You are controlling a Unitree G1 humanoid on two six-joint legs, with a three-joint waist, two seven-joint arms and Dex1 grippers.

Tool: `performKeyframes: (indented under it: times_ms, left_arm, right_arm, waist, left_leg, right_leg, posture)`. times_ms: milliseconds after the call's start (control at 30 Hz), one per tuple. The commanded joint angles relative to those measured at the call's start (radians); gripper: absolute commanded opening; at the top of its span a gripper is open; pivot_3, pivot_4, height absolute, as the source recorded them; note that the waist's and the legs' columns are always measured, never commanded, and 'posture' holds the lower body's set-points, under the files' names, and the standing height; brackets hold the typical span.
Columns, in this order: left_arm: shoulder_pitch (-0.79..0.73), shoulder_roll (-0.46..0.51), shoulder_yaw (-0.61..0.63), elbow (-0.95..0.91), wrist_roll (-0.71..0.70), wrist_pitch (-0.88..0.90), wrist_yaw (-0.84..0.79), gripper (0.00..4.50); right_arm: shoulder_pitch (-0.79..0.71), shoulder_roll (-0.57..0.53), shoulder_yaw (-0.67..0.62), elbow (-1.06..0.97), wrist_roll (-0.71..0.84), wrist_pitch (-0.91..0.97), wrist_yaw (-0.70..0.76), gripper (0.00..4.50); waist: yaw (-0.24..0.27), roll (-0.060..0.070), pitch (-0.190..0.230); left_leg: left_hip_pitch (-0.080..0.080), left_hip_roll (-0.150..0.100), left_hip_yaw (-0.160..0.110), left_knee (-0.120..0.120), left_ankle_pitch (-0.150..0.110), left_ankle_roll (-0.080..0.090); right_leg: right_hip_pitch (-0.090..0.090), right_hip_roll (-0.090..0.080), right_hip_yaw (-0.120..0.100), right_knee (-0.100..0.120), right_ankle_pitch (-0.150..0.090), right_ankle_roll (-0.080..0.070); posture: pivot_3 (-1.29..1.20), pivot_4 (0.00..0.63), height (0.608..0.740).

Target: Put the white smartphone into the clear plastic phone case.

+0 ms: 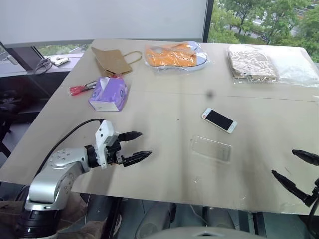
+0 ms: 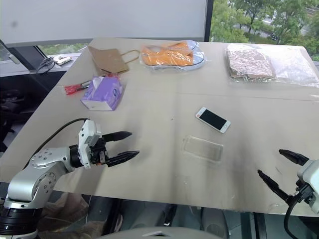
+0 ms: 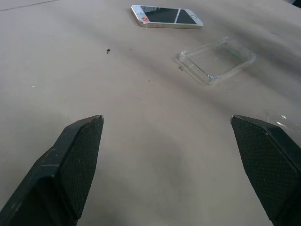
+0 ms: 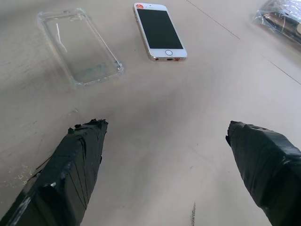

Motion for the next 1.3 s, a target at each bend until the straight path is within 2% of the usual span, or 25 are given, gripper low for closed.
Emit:
performKeyframes:
  times_ms: [33, 167, 267, 433, 567, 633, 767, 800, 867, 933, 1033, 1167, 1300]
  left_arm:
    - [-0.079, -0.015, -0.03, -0.034, 0.02, -0.016, 0.035, 4.46]
    - [-0.261, -0.041, -0.179, -0.058, 0.09, 0.08, 0.114, 4.46]
    - [-0.397, -0.033, -0.299, -0.052, 0.106, 0.267, 0.147, 4.46]
    - [-0.64, -0.146, -0.502, 0.069, 0.156, 0.461, 0.187, 4.46]
    - [-0.751, -0.241, -0.606, 0.173, 0.202, 0.56, 0.234, 4.46]
    - [-0.771, -0.262, -0.672, 0.214, 0.259, 0.541, 0.25, 4.46]
    - [-0.769, -0.354, -0.737, 0.314, 0.326, 0.504, 0.298, 3.36]
    - [-0.764, -0.361, -0.756, 0.322, 0.335, 0.499, 0.29, 2.85]
    - [-0.745, -0.36, -0.794, 0.331, 0.374, 0.477, 0.29, 2.27]
    - [-0.731, -0.356, -0.805, 0.334, 0.4, 0.467, 0.29, 1.47]
    - [-0.71, -0.338, -0.758, 0.317, 0.414, 0.461, 0.295, 0.1]
    - [-0.687, -0.265, -0.67, 0.27, 0.431, 0.454, 0.309, 0.03]
    - [-0.647, -0.159, -0.571, 0.158, 0.408, 0.427, 0.282, 0.03]
  right_arm:
    - [0.019, 0.01, -0.013, -0.022, -0.002, -0.053, 0.007, 4.5]
    - [0.043, 0.021, 0.015, -0.091, 0.012, -0.075, 0.008, 4.5]
    - [0.083, 0.015, 0.023, -0.163, 0.029, -0.059, 0.019, 4.5]
    - [0.129, -0.006, 0.051, -0.237, -0.014, -0.06, 0.02, 4.5]
    - [0.158, 0.001, 0.062, -0.288, -0.033, -0.058, 0.008, 4.5]
    - [0.168, 0.01, 0.065, -0.307, -0.044, -0.059, -0.004, 4.5]
    - [0.191, 0.035, 0.075, -0.34, -0.057, -0.052, -0.028, 4.5]
    - [0.196, 0.039, 0.079, -0.347, -0.062, -0.05, -0.033, 4.5]
    - [0.214, 0.046, 0.084, -0.372, -0.079, -0.045, -0.041, 4.5]
    - [0.227, 0.052, 0.084, -0.394, -0.076, -0.035, -0.051, 4.5]
    - [0.22, 0.046, 0.09, -0.414, -0.073, -0.013, -0.068, 4.5]
    - [0.179, 0.024, 0.116, -0.414, -0.076, 0.018, -0.089, 4.5]
    - [0.115, -0.004, 0.169, -0.388, -0.088, 0.041, -0.105, 4.5]
  waist:
    - [0.003, 0.0, 0.0]
    - [0.025, 0.0, 0.0]
    - [0.019, 0.001, 0.0]
    - [0.021, -0.001, 0.0]
    - [0.007, -0.001, 0.001]
    - [0.003, -0.002, 0.001]
    - [0.009, -0.001, -0.001]
    - [0.013, -0.001, -0.002]
    - [0.027, -0.001, -0.003]
    - [0.032, -0.001, -0.005]
    - [0.028, -0.002, -0.009]
    - [0.019, -0.003, -0.01]
    - [-0.018, -0.003, -0.009]
  left_leg:
    - [0.0, 0.0, 0.0, 0.0, 0.0, 0.0]
    - [-0.001, 0.0, -0.002, 0.001, 0.0, 0.0]
    - [-0.001, 0.0, 0.001, 0.001, 0.0, 0.0]
    - [-0.001, 0.0, -0.001, 0.001, 0.0, 0.0]
    - [-0.002, 0.0, 0.0, 0.001, 0.0, 0.0]
    - [-0.002, 0.0, -0.001, 0.001, 0.0, 0.0]
    - [-0.002, 0.0, 0.0, 0.001, 0.0, 0.0]
    - [-0.001, -0.001, -0.001, 0.002, 0.0, 0.0]
    - [-0.001, -0.001, -0.001, 0.002, 0.0, 0.0]
    - [0.0, -0.001, -0.002, 0.002, 0.0, 0.0]
    - [0.0, -0.001, -0.001, 0.002, 0.0, 0.0]
    - [0.001, 0.0, -0.001, 0.002, 0.0, 0.0]
    - [0.001, 0.003, 0.002, 0.001, 0.0, -0.001]
  right_leg:
    - [0.0, 0.0, 0.0, 0.0, 0.0, 0.0]
    - [0.001, 0.0, -0.003, -0.001, 0.0, 0.0]
    - [0.001, 0.0, 0.0, -0.001, 0.0, 0.0]
    - [0.001, 0.001, -0.001, -0.002, 0.0, 0.0]
    - [0.001, 0.001, 0.0, -0.002, 0.0, 0.0]
    - [0.001, 0.001, -0.001, -0.002, 0.0, 0.0]
    - [0.001, 0.001, -0.001, -0.002, 0.0, 0.0]
    - [0.001, 0.0, -0.001, -0.002, 0.0, 0.001]
    - [0.002, 0.0, -0.002, -0.002, 0.0, 0.001]
    - [0.003, 0.0, -0.002, -0.002, 0.001, 0.001]
    - [0.003, 0.0, -0.001, -0.002, 0.001, 0.001]
    - [0.003, 0.001, -0.001, -0.002, 0.001, 0.001]
    - [0.002, 0.004, 0.002, -0.001, 0.001, 0.001]
  posture:
    - [0.0, 0.15, 0.74]
    - [0.0, 0.15, 0.74]
    - [0.0, 0.15, 0.74]
    - [0.0, 0.15, 0.74]
    - [0.0, 0.15, 0.74]
    - [0.0, 0.15, 0.74]
    - [0.0, 0.15, 0.74]
    - [0.0, 0.15, 0.74]
    - [0.0, 0.15, 0.74]
    - [0.0, 0.15, 0.74]
    - [0.0, 0.15, 0.74]
    - [0.0, 0.15, 0.74]
    - [0.0, 0.15, 0.74]
